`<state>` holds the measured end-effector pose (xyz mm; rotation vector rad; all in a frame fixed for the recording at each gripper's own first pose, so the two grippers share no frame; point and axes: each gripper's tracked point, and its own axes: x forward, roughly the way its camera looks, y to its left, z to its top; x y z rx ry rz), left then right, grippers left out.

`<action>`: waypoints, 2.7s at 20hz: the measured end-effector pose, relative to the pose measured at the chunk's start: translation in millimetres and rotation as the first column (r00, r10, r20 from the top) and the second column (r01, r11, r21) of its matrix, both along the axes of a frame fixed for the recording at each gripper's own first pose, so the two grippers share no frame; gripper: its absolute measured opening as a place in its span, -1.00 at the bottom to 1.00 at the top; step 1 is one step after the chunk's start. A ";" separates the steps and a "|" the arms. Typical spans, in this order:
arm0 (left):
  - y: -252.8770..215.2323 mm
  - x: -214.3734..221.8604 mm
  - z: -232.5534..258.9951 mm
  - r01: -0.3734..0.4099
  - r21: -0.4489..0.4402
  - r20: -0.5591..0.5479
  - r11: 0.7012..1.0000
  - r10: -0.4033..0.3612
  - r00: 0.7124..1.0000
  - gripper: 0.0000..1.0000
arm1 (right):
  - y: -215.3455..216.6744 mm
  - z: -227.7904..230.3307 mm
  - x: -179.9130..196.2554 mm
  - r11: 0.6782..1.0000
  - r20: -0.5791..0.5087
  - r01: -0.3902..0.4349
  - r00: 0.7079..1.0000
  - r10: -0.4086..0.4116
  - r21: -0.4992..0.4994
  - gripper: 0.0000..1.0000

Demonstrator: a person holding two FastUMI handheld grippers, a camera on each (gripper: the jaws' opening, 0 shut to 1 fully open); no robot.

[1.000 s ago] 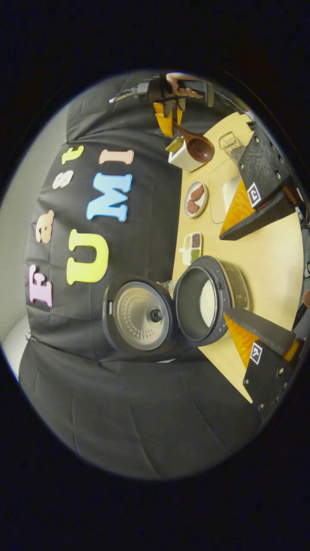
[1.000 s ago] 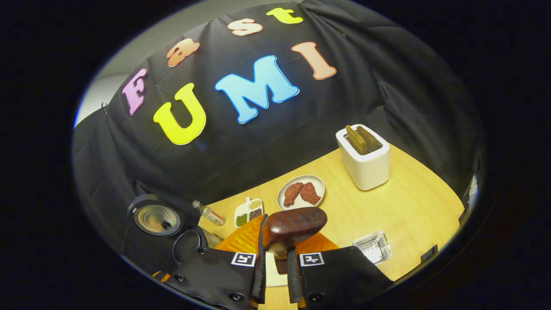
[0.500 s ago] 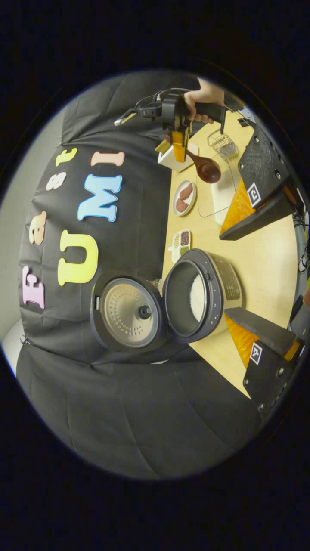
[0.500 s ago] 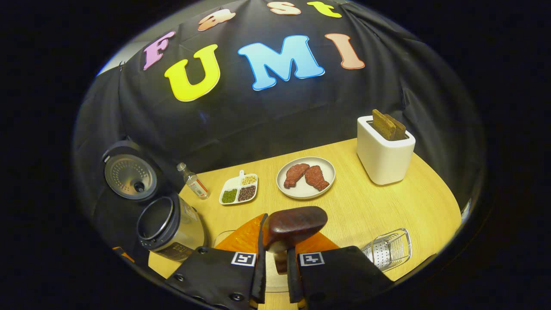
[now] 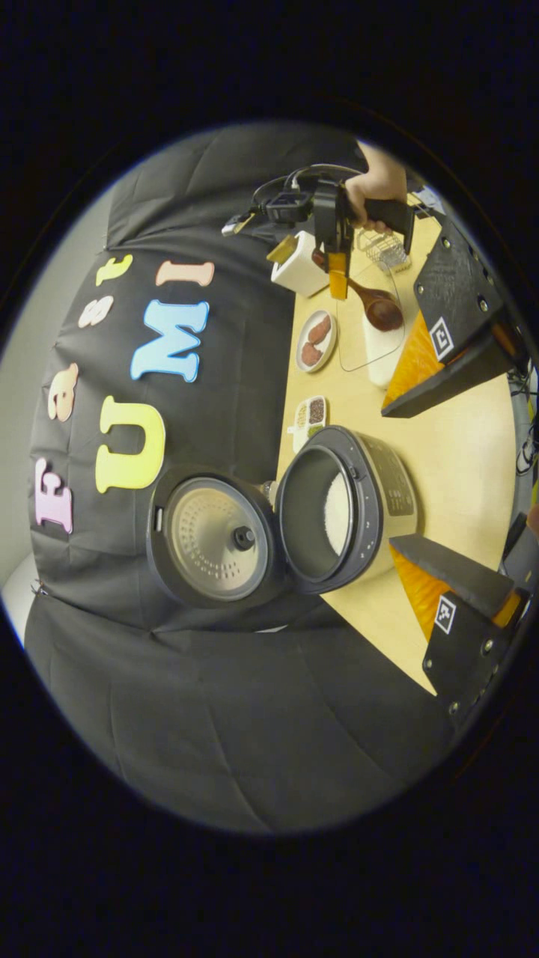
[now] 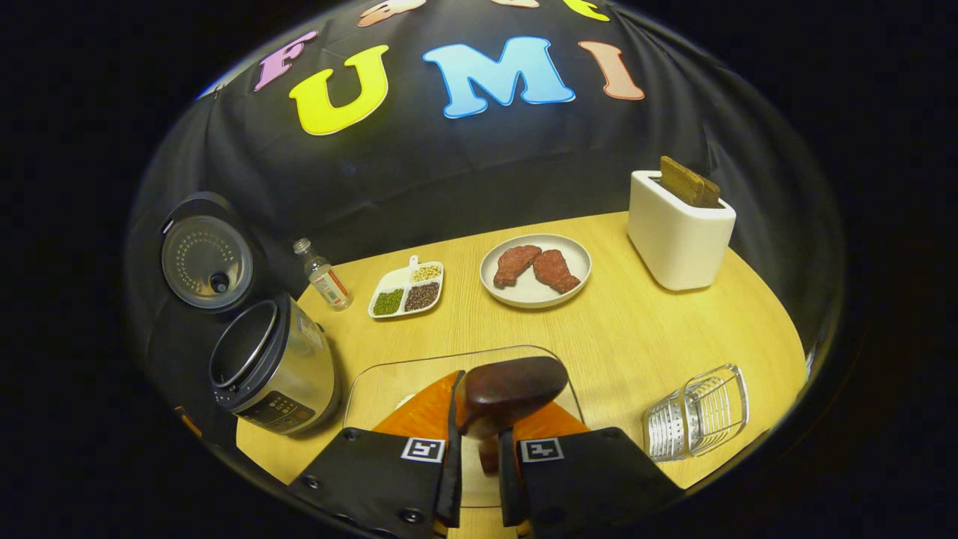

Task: Close the left gripper, press the button to open the rice cooker; take a wooden spoon from the chopstick holder with the right hand, scoop a spoonful of rice and pour it into the rice cooker, then put the wooden spoon back into the chopstick holder.

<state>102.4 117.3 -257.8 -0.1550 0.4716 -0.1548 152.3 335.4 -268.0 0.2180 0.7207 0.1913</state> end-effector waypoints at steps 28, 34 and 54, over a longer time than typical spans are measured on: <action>23.4 -26.8 2.6 -0.049 0.007 0.012 0.999 0.049 0.999 0.94 | 26.3 5.0 -31.4 0.899 -0.303 0.229 0.946 -0.116 0.373 -0.55; 13.7 -20.7 11.4 -0.022 0.023 0.031 0.999 0.022 0.999 0.96 | -12.6 5.3 -29.1 0.838 -0.351 0.349 0.914 -0.205 0.419 -0.55; 9.7 -14.4 16.0 -0.031 0.030 0.046 0.999 0.030 0.998 0.94 | 19.6 83.2 -9.9 0.564 -0.466 0.458 0.874 -0.141 0.687 -0.55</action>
